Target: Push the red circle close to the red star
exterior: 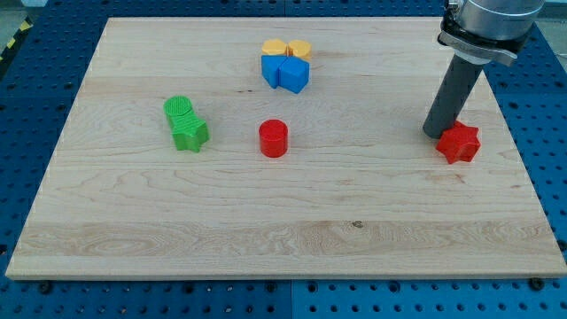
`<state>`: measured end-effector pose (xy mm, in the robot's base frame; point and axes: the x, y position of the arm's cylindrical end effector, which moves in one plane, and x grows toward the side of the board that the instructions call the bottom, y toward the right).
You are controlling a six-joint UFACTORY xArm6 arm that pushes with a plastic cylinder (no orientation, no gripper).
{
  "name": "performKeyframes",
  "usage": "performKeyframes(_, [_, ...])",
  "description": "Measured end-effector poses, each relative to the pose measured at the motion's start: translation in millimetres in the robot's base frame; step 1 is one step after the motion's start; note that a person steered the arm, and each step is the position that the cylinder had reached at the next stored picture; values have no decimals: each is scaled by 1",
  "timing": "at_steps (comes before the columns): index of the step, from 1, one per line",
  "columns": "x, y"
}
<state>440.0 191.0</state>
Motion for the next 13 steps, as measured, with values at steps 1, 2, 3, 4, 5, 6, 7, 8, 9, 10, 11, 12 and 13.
performKeyframes(1, [0,-45])
performKeyframes(2, [0,-56])
performKeyframes(3, [3,-56])
performKeyframes(4, [30,-79])
performKeyframes(5, [38,-105])
performKeyframes(6, [52,-142])
performKeyframes(7, [61,-189])
performKeyframes(8, [61,-234])
performKeyframes(9, [46,-251])
performKeyframes(10, [35,-239])
performKeyframes(11, [22,-213])
performKeyframes(12, [20,-205])
performKeyframes(13, [20,-205])
